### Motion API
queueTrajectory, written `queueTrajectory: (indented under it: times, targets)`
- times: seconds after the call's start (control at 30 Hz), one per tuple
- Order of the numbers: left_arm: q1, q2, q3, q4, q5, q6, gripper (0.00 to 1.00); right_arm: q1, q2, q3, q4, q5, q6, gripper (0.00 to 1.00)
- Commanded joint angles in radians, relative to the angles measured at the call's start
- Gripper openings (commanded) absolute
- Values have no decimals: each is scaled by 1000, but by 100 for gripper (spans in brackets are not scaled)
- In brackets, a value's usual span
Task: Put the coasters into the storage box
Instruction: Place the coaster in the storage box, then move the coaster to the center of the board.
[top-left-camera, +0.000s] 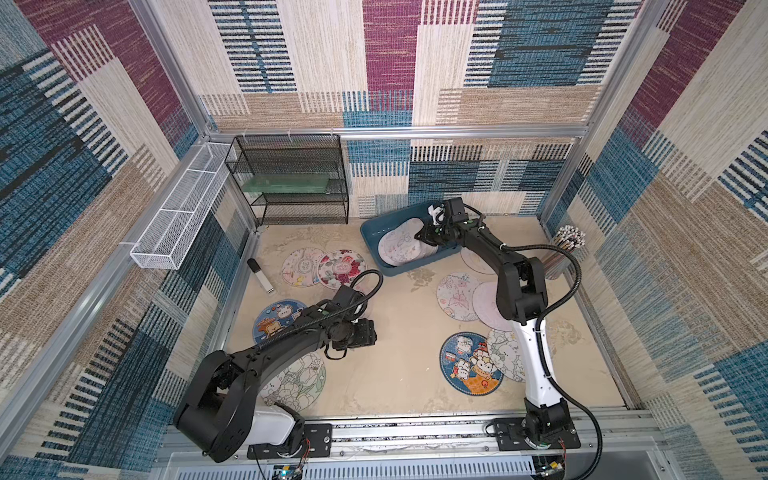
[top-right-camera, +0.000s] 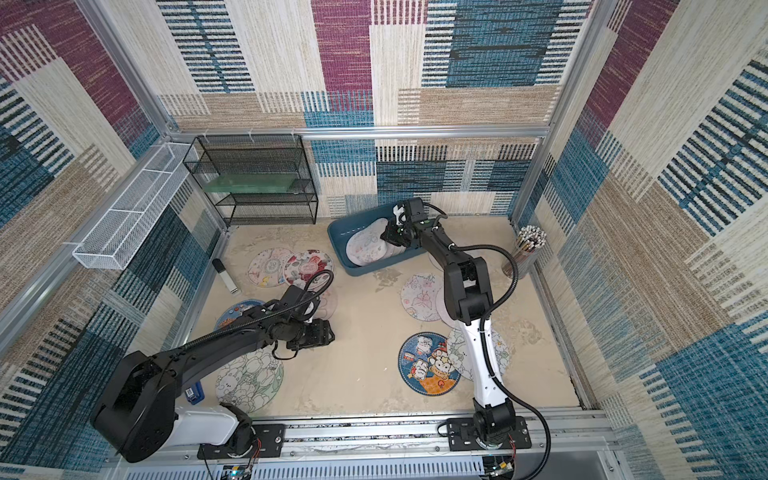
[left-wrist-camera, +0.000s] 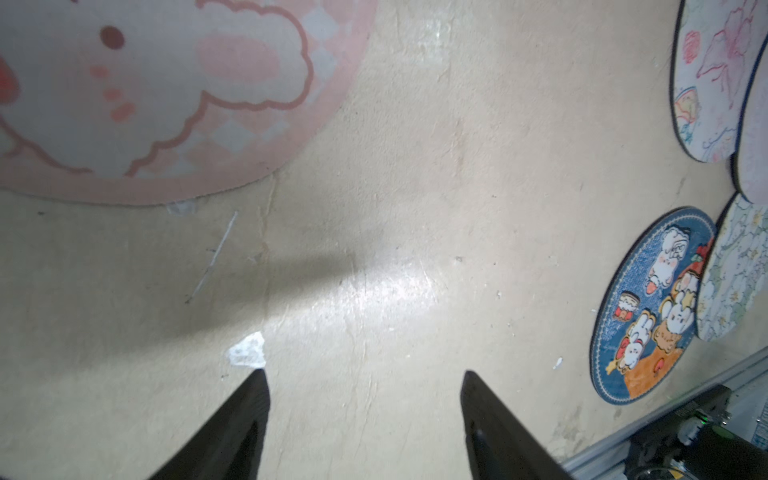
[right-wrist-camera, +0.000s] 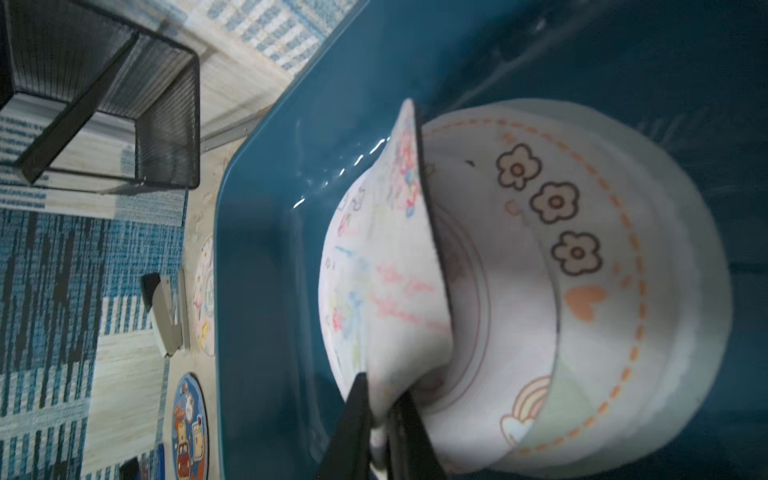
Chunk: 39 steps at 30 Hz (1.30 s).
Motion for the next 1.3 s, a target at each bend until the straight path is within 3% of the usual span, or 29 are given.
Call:
queueTrajectory:
  times: [0.0,0.1,0.27,0.5,0.83,1.27]
  targets:
    - [5,0,1,-12,-10,-12,72,-13,30,52,-7,50,14,14]
    - [8,6,2,-10,-8,-12,72,-26,47,73,-21,54,16,22]
    - [8,17,9,-3,-5,-15,72,-33,38,71,-45,75,6,55]
    - [9,37,29,2,0,-13,72,-41,-17,64,-87,106,-9,72]
    - [8,67,58,25,30,-8,72,-48,-227,-73,-168,121,-56,76]
    - [1,118,97,50,84,25,77,-46,-819,-822,-147,133,-66,83]
